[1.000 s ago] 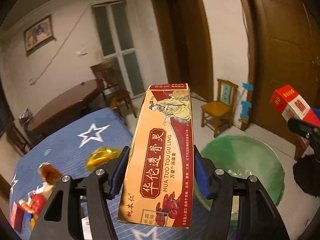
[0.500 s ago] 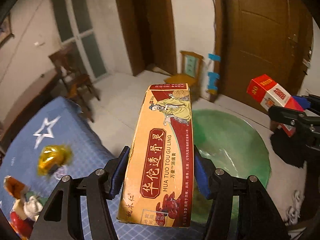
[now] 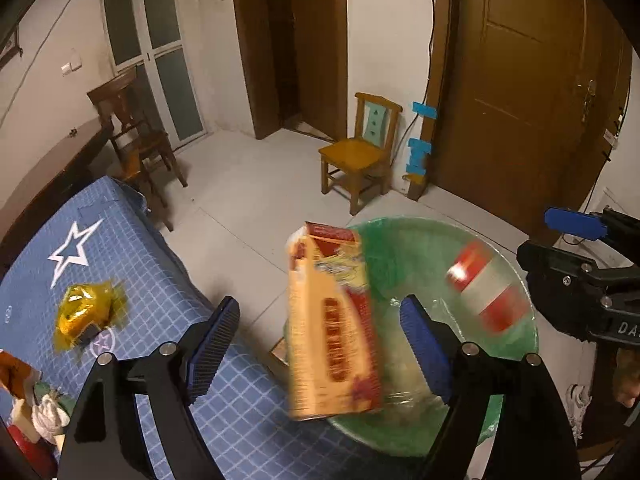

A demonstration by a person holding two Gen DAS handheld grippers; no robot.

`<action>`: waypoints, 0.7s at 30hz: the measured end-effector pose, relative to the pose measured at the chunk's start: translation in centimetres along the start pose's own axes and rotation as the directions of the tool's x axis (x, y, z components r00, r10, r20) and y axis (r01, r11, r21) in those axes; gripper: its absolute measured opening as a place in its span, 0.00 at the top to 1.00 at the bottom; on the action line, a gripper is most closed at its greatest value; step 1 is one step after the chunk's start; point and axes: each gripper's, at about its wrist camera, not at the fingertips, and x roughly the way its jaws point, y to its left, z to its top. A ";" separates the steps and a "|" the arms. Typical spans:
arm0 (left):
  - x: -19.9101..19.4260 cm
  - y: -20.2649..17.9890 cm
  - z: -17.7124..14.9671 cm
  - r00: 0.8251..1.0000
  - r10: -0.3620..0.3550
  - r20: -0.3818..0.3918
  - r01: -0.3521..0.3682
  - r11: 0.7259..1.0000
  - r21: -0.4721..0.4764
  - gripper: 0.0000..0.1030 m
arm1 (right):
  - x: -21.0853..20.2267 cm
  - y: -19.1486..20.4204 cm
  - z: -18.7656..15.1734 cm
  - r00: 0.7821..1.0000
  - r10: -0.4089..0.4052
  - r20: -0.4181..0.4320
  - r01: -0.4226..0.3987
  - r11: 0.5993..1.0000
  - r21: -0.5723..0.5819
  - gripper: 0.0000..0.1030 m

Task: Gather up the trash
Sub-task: 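Carry both boxes to the green bin and open both tools to drop them, then grasp the crumpled gold wrapper with the left tool while the right tool grasps the white pill box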

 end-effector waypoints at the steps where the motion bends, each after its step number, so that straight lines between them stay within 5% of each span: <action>1: -0.3 0.1 -0.1 1.000 0.006 0.002 -0.006 1.000 0.003 0.20 | 0.0 0.0 0.0 1.000 0.005 -0.002 -0.005 1.000 0.003 0.36; 13: -4.9 1.2 -3.9 0.998 0.043 0.036 -0.041 0.998 -0.051 0.20 | -2.5 1.1 -1.1 0.996 0.035 0.083 -0.036 0.999 0.013 0.37; 21: -13.2 5.6 -10.4 0.964 0.215 0.154 -0.193 0.970 -0.146 0.17 | -5.4 6.4 -3.1 0.961 0.111 0.253 -0.106 0.994 -0.034 0.36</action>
